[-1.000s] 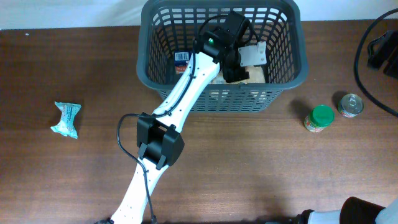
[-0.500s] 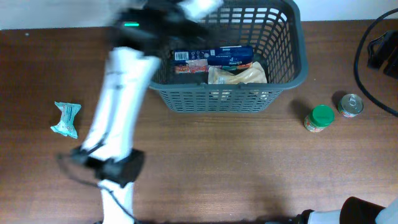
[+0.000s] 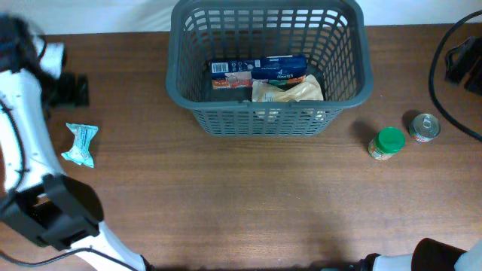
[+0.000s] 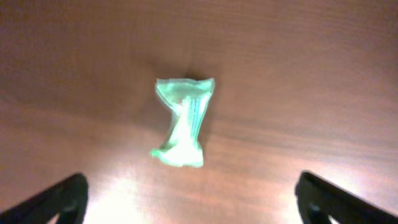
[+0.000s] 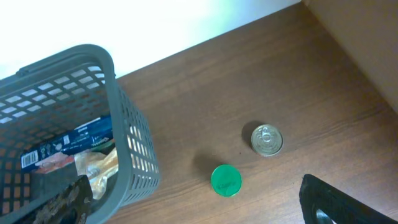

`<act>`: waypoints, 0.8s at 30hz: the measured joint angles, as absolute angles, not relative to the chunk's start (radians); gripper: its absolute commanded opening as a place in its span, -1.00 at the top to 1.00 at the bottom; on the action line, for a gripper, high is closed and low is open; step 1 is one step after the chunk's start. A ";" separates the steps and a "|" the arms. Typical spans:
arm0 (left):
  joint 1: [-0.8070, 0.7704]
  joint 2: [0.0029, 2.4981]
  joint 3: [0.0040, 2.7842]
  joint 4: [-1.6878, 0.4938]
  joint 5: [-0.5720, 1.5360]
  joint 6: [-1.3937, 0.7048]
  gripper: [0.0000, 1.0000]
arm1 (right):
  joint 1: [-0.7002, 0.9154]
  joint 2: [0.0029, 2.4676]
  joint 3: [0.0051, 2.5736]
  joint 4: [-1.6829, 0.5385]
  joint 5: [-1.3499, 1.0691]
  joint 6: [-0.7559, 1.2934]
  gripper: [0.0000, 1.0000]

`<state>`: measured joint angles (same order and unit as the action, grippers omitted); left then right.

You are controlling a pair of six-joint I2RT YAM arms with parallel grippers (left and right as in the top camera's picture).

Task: Pack container
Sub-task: 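Grasp the mint-green wipes pack with the left gripper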

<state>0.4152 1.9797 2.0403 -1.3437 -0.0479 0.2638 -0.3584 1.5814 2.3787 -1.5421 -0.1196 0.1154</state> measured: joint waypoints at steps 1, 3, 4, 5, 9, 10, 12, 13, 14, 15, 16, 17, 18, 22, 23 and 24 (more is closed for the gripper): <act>0.447 1.983 1.982 -1.312 -0.037 0.265 -1.00 | -0.358 1.581 2.379 -1.541 -0.119 0.115 -0.98; 0.504 1.989 1.882 -1.250 -0.002 0.269 -1.00 | -0.358 1.581 2.379 -1.541 -0.120 0.116 -0.98; 0.528 1.990 1.840 -1.221 0.016 0.270 -1.00 | -0.358 1.581 2.379 -1.542 -0.120 0.116 -0.98; 0.537 1.990 1.823 -1.209 0.023 0.271 -1.00 | -0.358 1.581 2.379 -1.542 -0.120 0.115 -0.98; 0.551 1.989 1.691 -1.085 0.066 0.292 -0.90 | -0.358 1.581 2.379 -1.541 -0.119 0.116 -0.98; 0.549 1.989 1.667 -1.071 0.080 0.306 -0.89 | -0.358 1.581 2.379 -1.542 -0.119 0.116 -0.98; 0.542 1.991 1.645 -1.052 0.099 0.332 -0.78 | -0.358 1.581 2.379 -1.542 -0.120 0.116 -0.98; 0.535 1.996 1.639 -1.041 0.102 0.343 -0.78 | -0.358 1.581 2.379 -1.541 -0.119 0.116 -0.98; 0.529 2.003 1.639 -1.034 0.101 0.355 -0.67 | -0.358 1.582 2.379 -1.542 -0.119 0.115 -0.98; 0.523 2.015 1.640 -1.025 0.097 0.360 -0.66 | -0.358 1.581 2.379 -1.541 -0.119 0.116 -0.98; 0.518 2.030 1.640 -1.023 0.097 0.367 -0.66 | -0.358 1.582 2.379 -1.542 -0.119 0.115 -0.98; 0.516 2.049 1.640 -1.023 0.094 0.371 -0.66 | -0.358 1.582 2.379 -1.542 -0.119 0.116 -0.98; 0.515 2.071 1.640 -1.022 0.089 0.373 -0.65 | -0.358 1.582 2.379 -1.542 -0.119 0.116 -0.98; 0.516 2.156 1.637 -1.010 0.039 0.371 -0.67 | -0.358 1.582 2.379 -1.542 -0.120 0.115 -0.98; 0.516 2.165 1.637 -1.008 0.030 0.370 -0.67 | -0.358 1.581 2.379 -1.542 -0.120 0.115 -0.98; 0.516 2.175 1.636 -1.007 0.023 0.368 -0.62 | -0.358 1.582 2.379 -1.542 -0.119 0.115 -0.98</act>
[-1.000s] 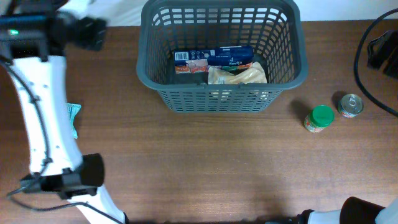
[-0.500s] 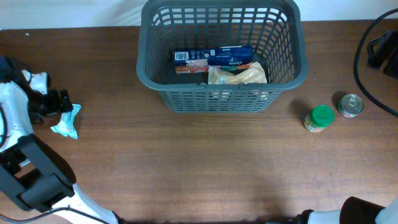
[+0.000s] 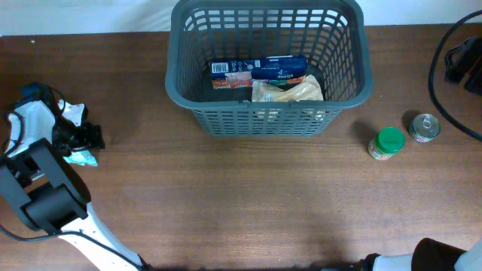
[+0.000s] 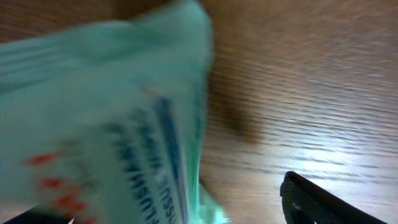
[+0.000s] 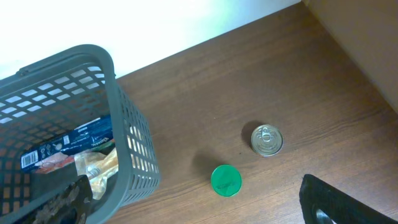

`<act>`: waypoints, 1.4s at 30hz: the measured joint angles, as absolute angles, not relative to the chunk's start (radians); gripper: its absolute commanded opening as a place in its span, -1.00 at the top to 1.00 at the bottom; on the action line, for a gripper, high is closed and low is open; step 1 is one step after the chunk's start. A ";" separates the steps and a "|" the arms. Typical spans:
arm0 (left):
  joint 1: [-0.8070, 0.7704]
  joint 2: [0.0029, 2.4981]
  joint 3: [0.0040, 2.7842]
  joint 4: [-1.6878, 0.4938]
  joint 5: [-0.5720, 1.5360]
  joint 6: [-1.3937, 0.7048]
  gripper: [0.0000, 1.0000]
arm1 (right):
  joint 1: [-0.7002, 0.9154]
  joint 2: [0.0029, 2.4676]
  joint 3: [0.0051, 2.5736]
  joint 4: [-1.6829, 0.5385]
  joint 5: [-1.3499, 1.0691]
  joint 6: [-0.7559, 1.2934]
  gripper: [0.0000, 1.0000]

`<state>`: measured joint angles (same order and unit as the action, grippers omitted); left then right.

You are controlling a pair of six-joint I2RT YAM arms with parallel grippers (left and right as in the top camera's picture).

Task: Pack container
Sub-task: 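Grasp the mint-green wipes pack with the left gripper, then carry the wipes pack into the basket, release, and retract left arm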

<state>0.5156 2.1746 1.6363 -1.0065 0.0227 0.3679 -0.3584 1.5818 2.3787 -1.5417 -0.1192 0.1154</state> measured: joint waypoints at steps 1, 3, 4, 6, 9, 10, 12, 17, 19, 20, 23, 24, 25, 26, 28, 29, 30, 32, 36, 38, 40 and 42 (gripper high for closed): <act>0.516 2.180 1.636 -1.005 0.018 0.366 -0.52 | -0.358 1.582 2.379 -1.542 -0.120 0.116 -0.98; 0.516 2.190 1.634 -0.997 0.008 0.363 -0.10 | -0.358 1.582 2.379 -1.542 -0.120 0.115 -0.98; 0.516 2.191 1.634 -0.994 0.006 0.358 0.48 | -0.358 1.581 2.379 -1.542 -0.120 0.116 -0.98; 0.516 2.191 1.634 -0.990 0.000 0.346 0.97 | -0.358 1.582 2.379 -1.542 -0.119 0.115 -0.98; 0.516 2.191 1.641 -0.998 -0.005 0.327 0.96 | -0.358 1.581 2.379 -1.542 -0.120 0.116 -0.98; 0.516 2.193 1.655 -1.018 -0.005 0.316 0.96 | -0.358 1.582 2.379 -1.541 -0.119 0.116 -0.98; 0.515 2.202 1.715 -1.085 0.004 0.293 0.96 | -0.358 1.581 2.379 -1.542 -0.119 0.115 -0.98; 0.495 2.217 2.057 -1.270 0.076 0.260 0.97 | -0.358 1.582 2.379 -1.542 -0.120 0.116 -0.98; 0.465 2.219 2.260 -1.341 0.111 0.249 0.96 | -0.358 1.582 2.379 -1.542 -0.120 0.116 -0.98; 0.448 2.220 2.338 -1.359 0.123 0.245 0.96 | -0.358 1.581 2.379 -1.541 -0.119 0.116 -0.98; 0.368 2.217 2.611 -1.403 0.155 0.241 0.96 | -0.358 1.581 2.379 -1.543 -0.120 0.115 -0.98; 0.347 2.216 2.661 -1.402 0.159 0.241 0.96 | -0.358 1.581 2.379 -1.541 -0.120 0.116 -0.98; 0.312 2.216 2.739 -1.405 0.164 0.241 0.97 | -0.358 1.582 2.379 -1.542 -0.119 0.115 -0.98; 0.278 2.216 2.811 -1.395 0.168 0.243 0.97 | -0.358 1.581 2.379 -1.541 -0.119 0.115 -0.98; 0.192 2.214 2.941 -1.375 0.177 0.270 0.97 | -0.358 1.581 2.379 -1.541 -0.119 0.116 -0.98; 0.148 2.214 2.987 -1.364 0.181 0.297 0.96 | -0.358 1.581 2.379 -1.542 -0.119 0.115 -0.98; 0.088 2.214 3.036 -1.344 0.187 0.347 0.96 | -0.358 1.581 2.379 -1.541 -0.119 0.116 -0.97; -0.002 2.214 3.073 -1.332 0.191 0.430 0.97 | -0.358 1.582 2.379 -1.541 -0.119 0.116 -0.98; -0.193 2.215 3.071 -1.320 0.199 0.628 0.97 | -0.358 1.582 2.379 -1.542 -0.119 0.115 -0.98; -0.296 2.217 3.032 -1.320 0.207 0.741 0.97 | -0.358 1.582 2.379 -1.541 -0.119 0.115 -0.98; -0.362 2.226 2.984 -1.320 0.190 0.822 0.97 | -0.358 1.582 2.379 -1.542 -0.119 0.116 -0.98; -0.411 2.255 2.932 -1.318 0.149 0.879 0.97 | -0.358 1.582 2.379 -1.541 -0.119 0.116 -0.98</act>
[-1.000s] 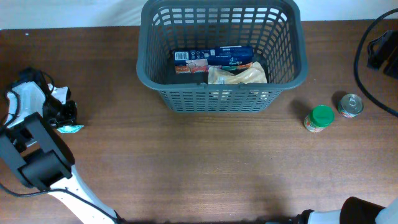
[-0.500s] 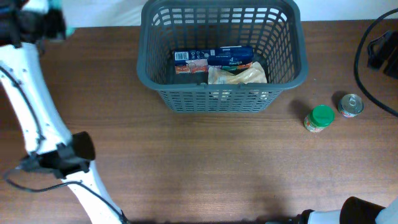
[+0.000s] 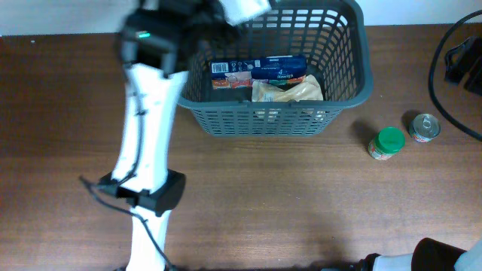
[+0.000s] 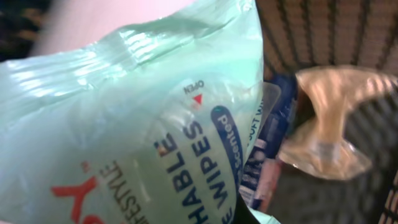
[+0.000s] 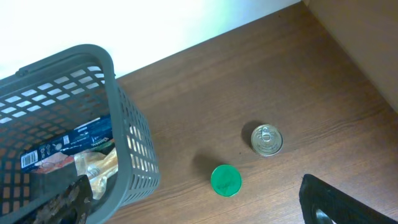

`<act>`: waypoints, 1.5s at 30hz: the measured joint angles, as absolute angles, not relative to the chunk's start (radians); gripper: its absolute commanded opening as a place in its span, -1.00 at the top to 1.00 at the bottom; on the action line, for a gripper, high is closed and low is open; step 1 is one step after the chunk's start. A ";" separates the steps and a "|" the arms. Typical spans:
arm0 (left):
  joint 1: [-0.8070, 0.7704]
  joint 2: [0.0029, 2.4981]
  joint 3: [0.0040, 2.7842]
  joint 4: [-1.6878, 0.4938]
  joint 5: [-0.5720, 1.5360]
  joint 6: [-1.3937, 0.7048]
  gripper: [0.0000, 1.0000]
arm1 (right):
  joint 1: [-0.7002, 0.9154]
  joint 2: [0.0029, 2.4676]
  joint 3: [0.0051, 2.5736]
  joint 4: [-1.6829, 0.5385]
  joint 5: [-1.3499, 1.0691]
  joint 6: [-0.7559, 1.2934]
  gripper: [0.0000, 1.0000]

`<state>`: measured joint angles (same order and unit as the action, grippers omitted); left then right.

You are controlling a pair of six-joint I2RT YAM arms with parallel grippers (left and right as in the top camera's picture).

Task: Pack container
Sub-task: 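Carry the wipes pack into the basket, release, and retract left arm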

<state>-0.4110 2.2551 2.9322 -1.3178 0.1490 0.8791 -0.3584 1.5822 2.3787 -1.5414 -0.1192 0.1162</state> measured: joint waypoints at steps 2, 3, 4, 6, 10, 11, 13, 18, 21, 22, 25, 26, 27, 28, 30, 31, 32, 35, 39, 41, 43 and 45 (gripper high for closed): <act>-0.442 2.295 2.867 -1.316 0.082 0.915 0.97 | -0.358 1.582 2.379 -1.542 -0.120 0.116 -0.98; -0.449 2.313 2.835 -1.315 0.056 0.926 0.97 | -0.358 1.582 2.379 -1.542 -0.119 0.116 -0.98; -0.454 2.344 2.787 -1.315 0.024 0.942 0.97 | -0.358 1.583 2.379 -1.541 -0.119 0.115 -0.98; -0.451 2.400 2.682 -1.318 -0.021 0.963 0.97 | -0.358 1.582 2.379 -1.542 -0.119 0.115 -0.98; -0.441 2.437 2.534 -1.325 -0.059 0.978 0.97 | -0.358 1.583 2.379 -1.542 -0.119 0.115 -0.98; -0.439 2.437 2.505 -1.324 -0.069 0.978 0.97 | -0.358 1.583 2.379 -1.541 -0.119 0.116 -0.98; -0.435 2.437 2.449 -1.323 -0.113 0.982 0.97 | -0.358 1.583 2.379 -1.541 -0.119 0.116 -0.98; -0.430 2.437 2.374 -1.356 -0.156 0.985 0.94 | -0.358 1.583 2.379 -1.542 -0.120 0.116 -0.98; -0.429 2.437 2.372 -1.364 -0.166 0.987 -0.18 | -0.358 1.583 2.379 -1.542 -0.119 0.115 -0.98; -0.429 2.437 2.372 -1.364 -0.170 0.987 -0.98 | -0.358 1.583 2.379 -1.542 -0.119 0.116 -0.98; -0.428 2.437 2.372 -1.338 -0.173 0.960 -0.98 | -0.358 1.583 2.379 -1.541 -0.119 0.116 -0.98; -0.427 2.437 2.372 -1.320 -0.174 0.936 -0.98 | -0.358 1.583 2.379 -1.541 -0.119 0.115 -0.98; -0.426 2.437 2.372 -1.303 -0.174 0.908 -0.98 | -0.358 1.583 2.379 -1.541 -0.119 0.116 -0.98; -0.425 2.436 2.374 -1.287 -0.174 0.864 -0.98 | -0.358 1.583 2.379 -1.542 -0.120 0.115 -0.98; -0.424 2.424 2.392 -1.260 -0.174 0.785 -0.98 | -0.358 1.583 2.379 -1.541 -0.119 0.116 -0.98; -0.424 2.407 2.411 -1.253 -0.173 0.748 -0.98 | -0.358 1.583 2.379 -1.542 -0.119 0.115 -0.98; -0.424 2.389 2.441 -1.248 -0.174 0.715 -0.98 | -0.358 1.583 2.379 -1.541 -0.119 0.116 -0.98; -0.424 2.276 2.575 -1.238 -0.172 0.621 -0.98 | -0.358 1.583 2.379 -1.541 -0.119 0.116 -0.98; -0.404 2.039 2.712 -1.234 -0.169 0.531 -0.98 | -0.358 1.583 2.379 -1.541 -0.119 0.116 -0.98; -0.357 1.943 2.739 -1.250 -0.173 0.485 -0.99 | -0.358 1.583 2.379 -1.539 -0.120 0.115 -0.98; -0.280 1.877 2.750 -1.283 -0.182 0.434 -0.98 | -0.358 1.583 2.379 -1.488 -0.119 0.116 -0.98; -0.175 1.847 2.751 -1.300 -0.189 0.363 -0.99 | -0.358 1.583 2.379 -1.457 -0.119 0.116 -0.98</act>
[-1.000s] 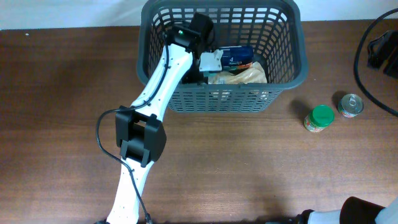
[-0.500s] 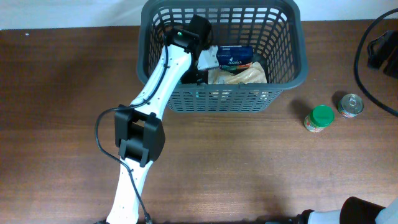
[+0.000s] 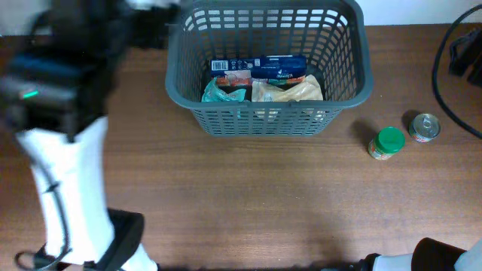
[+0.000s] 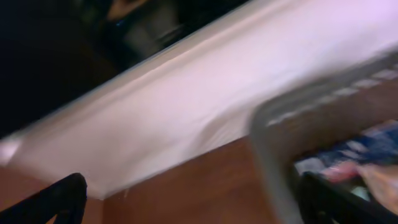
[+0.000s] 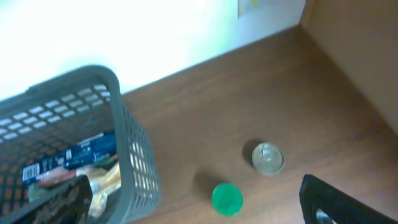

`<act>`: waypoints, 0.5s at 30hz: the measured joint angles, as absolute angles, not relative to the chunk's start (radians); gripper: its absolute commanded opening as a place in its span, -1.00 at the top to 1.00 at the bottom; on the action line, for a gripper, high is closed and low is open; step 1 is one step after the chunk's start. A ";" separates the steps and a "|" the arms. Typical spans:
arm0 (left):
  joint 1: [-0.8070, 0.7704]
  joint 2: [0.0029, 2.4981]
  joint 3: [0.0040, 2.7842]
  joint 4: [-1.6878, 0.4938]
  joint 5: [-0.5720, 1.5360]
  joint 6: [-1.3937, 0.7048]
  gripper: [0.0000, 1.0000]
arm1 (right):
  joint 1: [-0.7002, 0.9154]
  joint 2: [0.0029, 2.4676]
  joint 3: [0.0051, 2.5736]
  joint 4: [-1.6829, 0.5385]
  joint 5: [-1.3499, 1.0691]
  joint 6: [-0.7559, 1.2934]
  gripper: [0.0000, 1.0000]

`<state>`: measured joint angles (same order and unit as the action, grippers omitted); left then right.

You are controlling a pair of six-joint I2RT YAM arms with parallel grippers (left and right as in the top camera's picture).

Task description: Pack container

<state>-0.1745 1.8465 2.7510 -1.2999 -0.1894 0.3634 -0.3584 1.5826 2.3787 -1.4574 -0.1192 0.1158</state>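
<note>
The grey basket [image 3: 269, 120] stands at the table's far middle. It holds a blue package [image 3: 260, 70], a tan bag [image 3: 290, 91] and a teal wipes packet [image 3: 223, 92] at its front left. My left gripper [image 4: 196, 205] is open and empty, blurred, just outside the basket's left rim [image 4: 268, 146]. A green-lidded jar [image 3: 389, 142] and a small can [image 3: 425, 126] stand on the table to the right of the basket. My right gripper [image 5: 199, 205] is open and high above the jar [image 5: 226, 198] and can [image 5: 267, 157].
The left arm [image 3: 64, 90] is a blur over the table's left side. A black cable [image 3: 440, 83] loops at the far right edge. A white wall [image 4: 217, 81] runs behind the table. Bare wood lies in front of the basket.
The wipes packet has left my left gripper and lies in the basket's front left. That gripper is now open and outside the basket's left rim. The right wrist view has shifted slightly.
My left gripper hung open above the wipes packet on the table's left side. Then it was down at the packet. Then it held the packet over the basket. Now the packet lies in the basket and the gripper is empty. Jar and can have stayed put.
</note>
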 measured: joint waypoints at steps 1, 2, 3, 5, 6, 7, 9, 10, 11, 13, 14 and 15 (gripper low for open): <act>-0.120 1.845 2.751 -1.303 -0.191 0.330 -0.98 | -0.358 1.583 2.378 -1.428 -0.120 0.116 -0.98; -0.028 1.855 2.745 -1.316 -0.181 0.275 -0.99 | -0.358 1.583 2.378 -1.402 -0.119 0.116 -0.98; 0.018 1.862 2.739 -1.327 -0.173 0.252 -0.98 | -0.358 1.583 2.378 -1.401 -0.119 0.115 -0.98; 0.134 1.878 2.700 -1.351 -0.119 0.188 -0.98 | -0.358 1.584 2.378 -1.409 -0.119 0.115 -0.96; 0.174 1.879 2.674 -1.360 -0.092 0.170 -0.98 | -0.358 1.584 2.378 -1.413 -0.119 0.115 -0.98; 0.257 1.882 2.613 -1.385 -0.049 0.140 -0.98 | -0.358 1.591 2.378 -1.431 -0.115 0.116 -0.98; 0.322 1.885 2.535 -1.391 -0.025 0.119 -0.98 | -0.358 1.612 2.375 -1.468 -0.074 0.127 -0.98; 0.351 1.889 2.478 -1.397 -0.012 0.109 -0.98 | -0.358 1.639 2.355 -1.481 -0.025 0.154 -0.98; 0.358 1.894 2.461 -1.399 -0.007 0.106 -0.98 | -0.358 1.651 2.340 -1.482 -0.002 0.164 -0.98; 0.363 1.896 2.381 -1.396 0.005 0.100 -0.98 | -0.358 1.705 2.274 -1.488 0.064 0.196 -0.98; 0.363 1.896 2.354 -1.395 0.009 0.099 -0.98 | -0.358 1.729 2.253 -1.487 0.081 0.204 -0.98; 0.363 1.896 2.315 -1.396 0.013 0.096 -0.98 | -0.358 1.759 2.222 -1.488 0.101 0.210 -0.98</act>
<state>0.3626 1.8961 2.3146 -1.3964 0.0132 0.0963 -0.3584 1.7588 2.2215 -1.4876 0.1009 0.2104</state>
